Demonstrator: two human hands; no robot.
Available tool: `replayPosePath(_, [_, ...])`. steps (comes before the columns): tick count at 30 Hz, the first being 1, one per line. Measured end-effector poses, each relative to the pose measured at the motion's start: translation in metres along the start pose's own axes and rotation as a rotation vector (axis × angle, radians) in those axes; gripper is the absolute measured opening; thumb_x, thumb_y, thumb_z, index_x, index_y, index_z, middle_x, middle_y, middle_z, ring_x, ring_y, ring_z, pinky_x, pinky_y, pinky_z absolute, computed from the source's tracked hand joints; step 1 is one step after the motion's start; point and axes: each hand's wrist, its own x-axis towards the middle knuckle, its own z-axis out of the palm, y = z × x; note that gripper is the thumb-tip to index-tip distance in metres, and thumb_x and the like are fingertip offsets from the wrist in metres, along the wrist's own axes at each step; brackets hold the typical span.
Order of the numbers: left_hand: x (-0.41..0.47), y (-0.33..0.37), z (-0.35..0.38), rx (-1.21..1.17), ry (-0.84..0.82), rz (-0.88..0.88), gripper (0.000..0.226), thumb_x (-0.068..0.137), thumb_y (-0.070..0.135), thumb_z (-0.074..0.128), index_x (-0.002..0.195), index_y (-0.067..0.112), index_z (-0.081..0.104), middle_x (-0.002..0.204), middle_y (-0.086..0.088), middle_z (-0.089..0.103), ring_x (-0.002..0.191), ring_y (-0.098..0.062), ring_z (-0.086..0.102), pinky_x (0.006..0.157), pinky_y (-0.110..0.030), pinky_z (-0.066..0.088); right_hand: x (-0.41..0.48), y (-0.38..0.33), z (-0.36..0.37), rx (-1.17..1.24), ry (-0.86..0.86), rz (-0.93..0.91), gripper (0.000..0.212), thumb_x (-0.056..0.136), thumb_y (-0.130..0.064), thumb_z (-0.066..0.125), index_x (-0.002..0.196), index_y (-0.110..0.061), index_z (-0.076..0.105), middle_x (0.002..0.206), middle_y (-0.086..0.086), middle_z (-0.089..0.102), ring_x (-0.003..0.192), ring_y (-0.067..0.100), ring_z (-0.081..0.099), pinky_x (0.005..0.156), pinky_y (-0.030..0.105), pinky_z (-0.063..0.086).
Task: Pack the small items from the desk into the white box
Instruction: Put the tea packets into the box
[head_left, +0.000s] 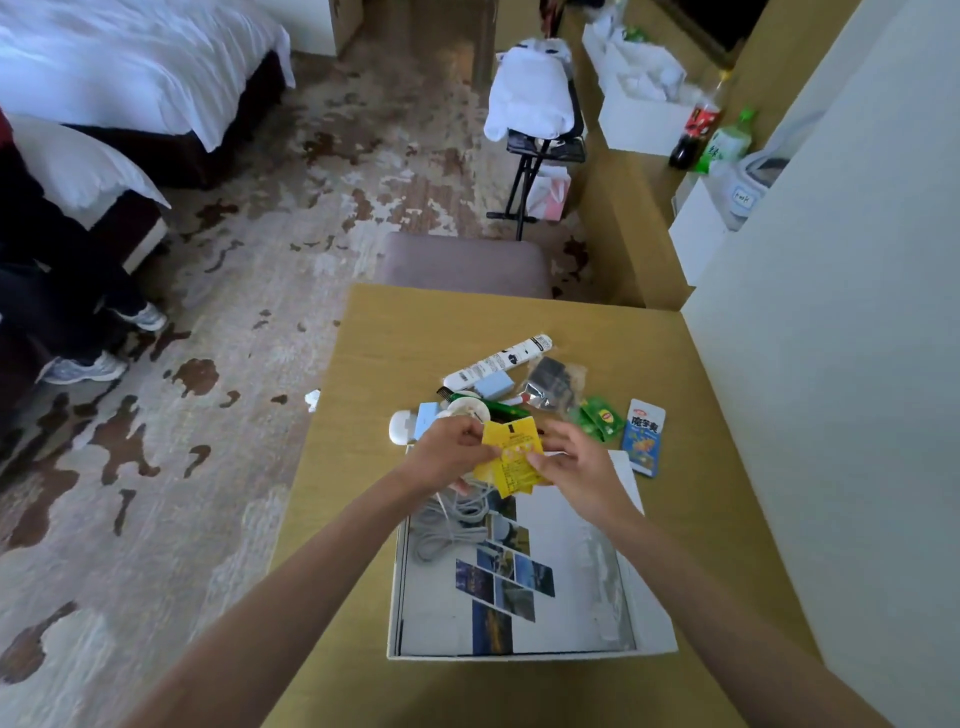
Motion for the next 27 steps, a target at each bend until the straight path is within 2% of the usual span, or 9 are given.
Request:
replayPosePath(2, [-0.006,0.000,-0.003,0.022,-0.048,0.024,0.017,0.085,0.012,0.069,0.086,0.014,0.052,0.059,0.010,0.046,0.046,-0.001,0.050,0.043,-0.024,0.049,-0.010,0.003,0.003,-0.014,0.048,0.037,0.029,0.089,-0.010,0.068,0.116,-0.014,0.058,0.105,0.016,0.066,0.079,0.007,0.068,0.061,0.020,0.055])
replayPosePath(4, [-0.009,0.000,-0.003,0.081,-0.136,0.054,0.016,0.088,0.013,0.066,0.087,0.013,0.050,0.057,0.009,0.042,0.045,-0.001,0.047,0.045,-0.027,0.051,-0.020,0.008,0.002,-0.067,0.053,0.032,0.018,0.091,-0.010,0.065,0.107,-0.018,0.062,0.100,0.017,0.066,0.072,0.004,0.067,0.059,0.019,0.054])
replayPosePath(9, [-0.011,0.003,0.005,0.160,-0.287,0.083,0.011,0.097,0.022,0.050,0.094,0.012,0.054,0.075,-0.005,0.049,0.070,-0.015,0.054,0.047,-0.031,0.053,-0.040,0.014,-0.011,-0.263,0.083,-0.002,0.023,0.095,-0.010,0.059,0.115,-0.018,0.063,0.099,0.006,0.062,0.077,0.017,0.066,0.063,0.030,0.059])
replayPosePath(11, [-0.011,0.002,0.009,0.196,-0.313,0.082,0.016,0.098,0.023,0.045,0.092,0.012,0.055,0.077,-0.003,0.052,0.071,-0.013,0.057,0.049,-0.030,0.054,-0.046,0.015,-0.012,-0.368,0.086,-0.026,0.023,0.095,-0.010,0.059,0.115,-0.018,0.064,0.103,0.003,0.059,0.077,0.007,0.062,0.068,0.026,0.056])
replayPosePath(13, [-0.012,0.003,0.012,0.260,-0.319,0.070,0.019,0.098,0.026,0.044,0.090,0.014,0.056,0.078,-0.002,0.058,0.071,-0.013,0.059,0.051,-0.029,0.055,-0.049,0.014,-0.010,-0.458,0.108,-0.095,0.023,0.094,-0.007,0.060,0.115,-0.015,0.066,0.104,-0.002,0.057,0.079,-0.008,0.056,0.071,0.010,0.046])
replayPosePath(15, [-0.013,0.005,0.016,0.314,-0.321,0.053,0.021,0.097,0.027,0.043,0.089,0.012,0.056,0.078,-0.004,0.060,0.073,-0.018,0.062,0.053,-0.029,0.057,-0.051,0.011,-0.009,-0.506,0.126,-0.148,0.023,0.093,-0.005,0.061,0.114,-0.010,0.068,0.103,-0.002,0.057,0.079,-0.011,0.053,0.070,0.002,0.038])
replayPosePath(19, [-0.017,0.010,0.025,0.366,-0.309,0.013,0.028,0.096,0.031,0.043,0.095,0.005,0.055,0.081,-0.008,0.057,0.076,-0.028,0.066,0.062,-0.038,0.059,-0.054,0.007,-0.011,-0.525,0.087,-0.217,0.024,0.093,-0.007,0.061,0.115,-0.010,0.068,0.105,0.002,0.060,0.082,0.006,0.055,0.072,0.003,0.037])
replayPosePath(24, [-0.018,0.016,0.033,0.326,-0.198,0.008,0.024,0.093,0.031,0.054,0.088,0.008,0.055,0.069,-0.005,0.048,0.057,-0.018,0.061,0.066,-0.050,0.058,-0.048,0.003,-0.019,-0.468,0.063,-0.254,0.023,0.092,-0.013,0.063,0.113,-0.016,0.070,0.095,-0.010,0.062,0.081,-0.010,0.053,0.069,0.006,0.037])
replayPosePath(27, [-0.021,0.013,0.046,0.319,-0.161,-0.002,0.018,0.092,0.030,0.056,0.082,0.015,0.056,0.068,-0.003,0.050,0.056,-0.015,0.062,0.064,-0.047,0.060,-0.047,0.013,-0.031,-0.523,0.025,-0.237,0.021,0.091,-0.021,0.065,0.111,-0.019,0.071,0.095,-0.013,0.064,0.081,-0.005,0.051,0.069,0.005,0.035])
